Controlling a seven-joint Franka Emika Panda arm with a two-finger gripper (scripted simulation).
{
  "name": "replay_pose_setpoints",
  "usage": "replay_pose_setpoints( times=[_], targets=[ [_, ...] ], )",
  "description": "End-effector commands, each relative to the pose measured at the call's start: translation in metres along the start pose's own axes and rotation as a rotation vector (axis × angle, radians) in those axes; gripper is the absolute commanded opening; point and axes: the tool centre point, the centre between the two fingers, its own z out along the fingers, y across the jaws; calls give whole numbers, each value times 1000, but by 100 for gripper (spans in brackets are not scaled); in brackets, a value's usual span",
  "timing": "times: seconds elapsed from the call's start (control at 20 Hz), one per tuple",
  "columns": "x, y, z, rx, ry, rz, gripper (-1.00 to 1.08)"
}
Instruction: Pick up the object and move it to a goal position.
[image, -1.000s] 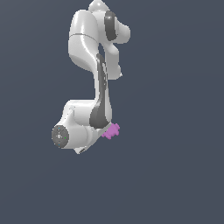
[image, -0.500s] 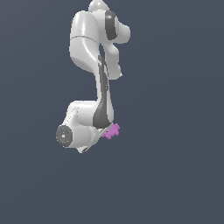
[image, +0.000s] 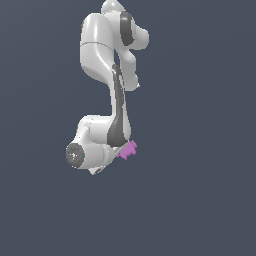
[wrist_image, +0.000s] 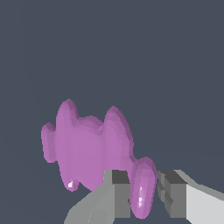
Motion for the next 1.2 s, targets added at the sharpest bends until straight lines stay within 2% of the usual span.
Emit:
replay_pose_setpoints(
  times=[0.0, 0.5, 1.15],
  targets=[
    [0, 0, 2, 3, -3, 0, -100],
    [-6, 7, -10, 1, -1, 0, -100],
    [-31, 39, -57, 3, -3, 0, -100]
  ],
)
